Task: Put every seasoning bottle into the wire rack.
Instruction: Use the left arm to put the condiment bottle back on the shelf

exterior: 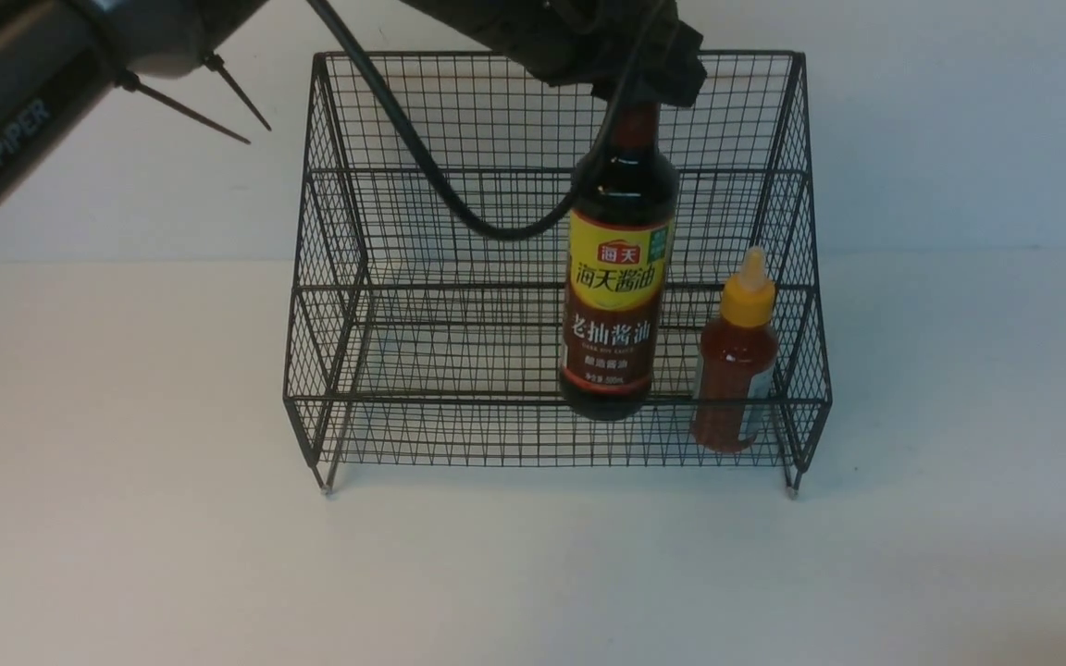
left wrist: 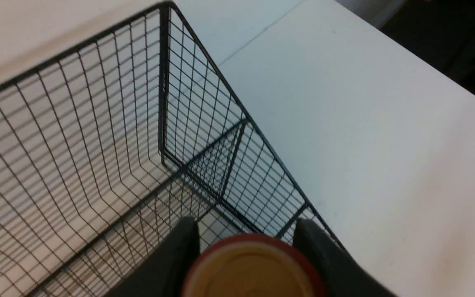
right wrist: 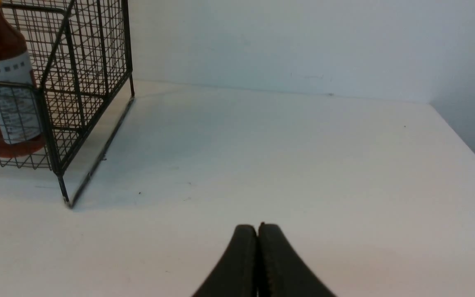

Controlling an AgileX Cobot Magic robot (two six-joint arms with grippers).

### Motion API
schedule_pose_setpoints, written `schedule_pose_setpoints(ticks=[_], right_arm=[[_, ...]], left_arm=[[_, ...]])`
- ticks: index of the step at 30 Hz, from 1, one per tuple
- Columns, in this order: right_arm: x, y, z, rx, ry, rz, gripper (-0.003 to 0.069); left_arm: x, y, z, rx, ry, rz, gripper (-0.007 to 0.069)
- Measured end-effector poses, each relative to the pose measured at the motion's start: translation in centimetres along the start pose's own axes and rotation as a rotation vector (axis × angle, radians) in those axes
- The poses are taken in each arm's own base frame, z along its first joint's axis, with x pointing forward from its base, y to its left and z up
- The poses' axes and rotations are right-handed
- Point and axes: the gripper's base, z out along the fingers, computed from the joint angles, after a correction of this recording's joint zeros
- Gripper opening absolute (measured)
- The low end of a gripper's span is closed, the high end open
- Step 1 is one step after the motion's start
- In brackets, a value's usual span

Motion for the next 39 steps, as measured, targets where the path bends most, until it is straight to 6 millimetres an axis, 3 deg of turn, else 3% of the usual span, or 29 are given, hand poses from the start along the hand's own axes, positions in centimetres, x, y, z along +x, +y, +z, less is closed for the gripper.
schedule_pose_setpoints(ticks=[19,39], right_arm=[[0.0,0.0,0.0,0.0,0.0,0.015,-0.0015],[0.0,0.0,0.0,0.0,0.0,0.015,-0.0015]], left_arm=[[2.2,0.4,1.2,0.037,0.195,0.058,0.0267],[2.3,0.3,1.0,0.039,0.22,0.058,0.0285]])
